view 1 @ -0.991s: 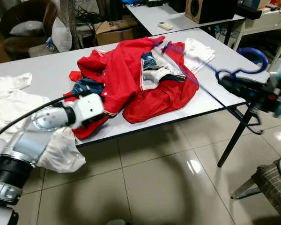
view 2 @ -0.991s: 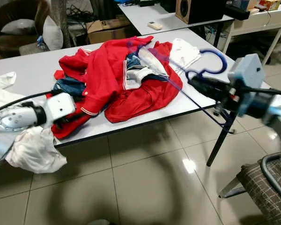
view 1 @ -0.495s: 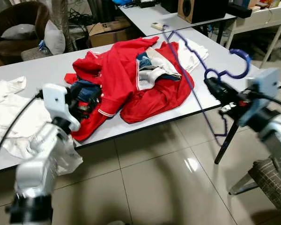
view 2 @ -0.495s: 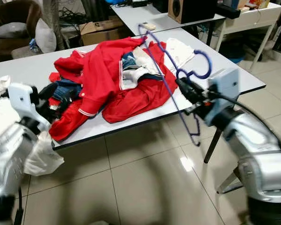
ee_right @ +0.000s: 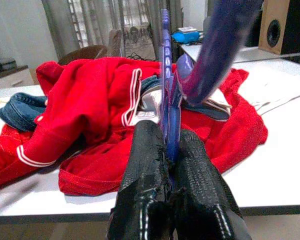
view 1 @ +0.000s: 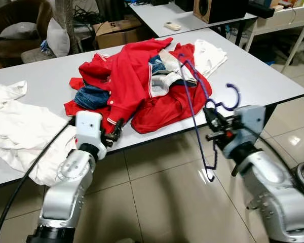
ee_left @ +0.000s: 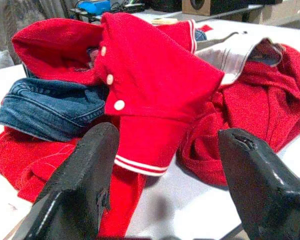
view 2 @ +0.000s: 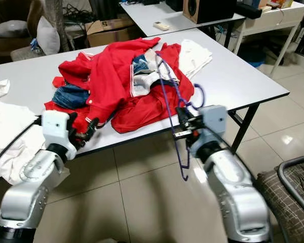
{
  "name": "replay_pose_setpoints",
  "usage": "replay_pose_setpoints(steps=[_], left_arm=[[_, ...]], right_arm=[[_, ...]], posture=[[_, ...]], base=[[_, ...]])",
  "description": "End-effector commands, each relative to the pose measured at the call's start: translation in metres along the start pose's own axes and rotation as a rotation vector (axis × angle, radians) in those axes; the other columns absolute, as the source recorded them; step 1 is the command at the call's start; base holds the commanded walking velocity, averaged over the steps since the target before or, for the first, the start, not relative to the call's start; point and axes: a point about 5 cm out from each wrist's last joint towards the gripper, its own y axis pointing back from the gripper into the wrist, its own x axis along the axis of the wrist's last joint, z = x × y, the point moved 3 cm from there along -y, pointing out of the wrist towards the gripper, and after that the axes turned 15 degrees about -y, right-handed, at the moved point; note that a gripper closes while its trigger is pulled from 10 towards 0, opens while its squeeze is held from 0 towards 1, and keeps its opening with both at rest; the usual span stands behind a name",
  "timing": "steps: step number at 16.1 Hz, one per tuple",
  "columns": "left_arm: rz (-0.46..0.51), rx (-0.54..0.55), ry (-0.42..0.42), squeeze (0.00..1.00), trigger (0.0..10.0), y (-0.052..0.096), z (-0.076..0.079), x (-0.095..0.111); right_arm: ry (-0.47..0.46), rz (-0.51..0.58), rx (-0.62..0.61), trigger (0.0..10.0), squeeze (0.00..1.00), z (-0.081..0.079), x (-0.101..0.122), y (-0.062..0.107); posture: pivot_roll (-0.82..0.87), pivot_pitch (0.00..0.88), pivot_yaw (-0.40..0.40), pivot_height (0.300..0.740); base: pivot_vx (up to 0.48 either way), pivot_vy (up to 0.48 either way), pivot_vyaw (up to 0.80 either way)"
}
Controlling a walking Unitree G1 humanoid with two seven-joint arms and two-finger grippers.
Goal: Hang hanger
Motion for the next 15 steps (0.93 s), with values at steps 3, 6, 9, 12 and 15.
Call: replay_pose_setpoints(steps=[3, 6, 9, 12, 15], left_arm=[[-0.028, 0.018, -0.042, 0.0, 10.0, 0.005, 0.002, -0.011], [-0.019, -0.002, -0.029, 0.0, 10.0, 0.006, 0.01, -0.011], [-0.012, 0.017, -0.011, 0.0, 10.0, 0.004, 0.009, -0.009], [-0.019, 0.015, -0.011, 0.0, 10.0, 0.002, 0.01, -0.009], [-0.028, 0.017, -0.028, 0.0, 10.0, 0.004, 0.01, -0.012]], right_arm=[[0.04, 0.004, -0.023, 10.0, 0.0, -0.002, -0.004, -0.001], [0.021, 0.001, -0.018, 10.0, 0.0, -0.006, -0.006, -0.001], [0.014, -0.005, -0.014, 10.0, 0.0, -0.007, -0.01, -0.002], [-0.015, -0.01, -0.037, 10.0, 0.0, -0.006, -0.014, -0.005], [0.002, -0.022, -0.019, 10.0, 0.0, -0.009, -0.018, -0.006]], posture=[[-0.1, 0.0, 0.09, 0.74], [-0.12, 0.0, 0.088, 0.74], [-0.11, 0.0, 0.078, 0.74], [-0.1, 0.0, 0.087, 0.74], [-0.09, 0.0, 0.086, 0.74]], base=[[0.0, 0.0, 0.0], [0.0, 0.181, 0.0], [0.0, 0.295, 0.0], [0.0, 0.308, 0.0], [0.0, 0.307, 0.0]])
